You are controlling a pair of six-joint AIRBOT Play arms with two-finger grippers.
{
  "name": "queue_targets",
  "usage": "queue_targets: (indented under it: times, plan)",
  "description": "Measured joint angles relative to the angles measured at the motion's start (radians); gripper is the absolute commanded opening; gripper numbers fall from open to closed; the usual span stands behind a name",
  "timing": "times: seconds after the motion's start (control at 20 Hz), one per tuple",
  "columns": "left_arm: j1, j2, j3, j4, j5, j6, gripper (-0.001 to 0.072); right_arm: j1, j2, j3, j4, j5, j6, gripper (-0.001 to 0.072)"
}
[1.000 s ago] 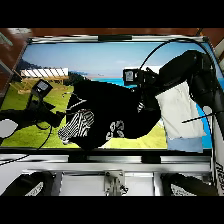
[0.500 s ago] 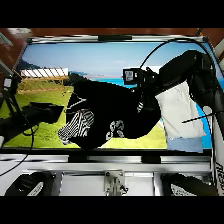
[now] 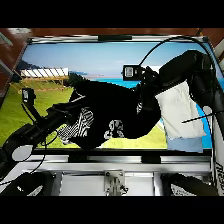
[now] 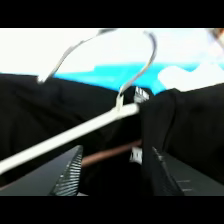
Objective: Fold the shirts.
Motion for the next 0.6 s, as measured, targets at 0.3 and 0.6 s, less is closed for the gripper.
queue_targets:
  times: [0.3,0.6]
  plan:
    - [-0.013,-0.095,-0.006,0.007,0.261,0.022,0.0533,0.0,0.0,0.0,0.002,0.0,0.026,0.0073]
    - [-0.035,-0.148,-0.004,0.006,0.37,-0.022,0.0438,0.0,0.0,0.0,0.002,0.0,0.035,0.0073]
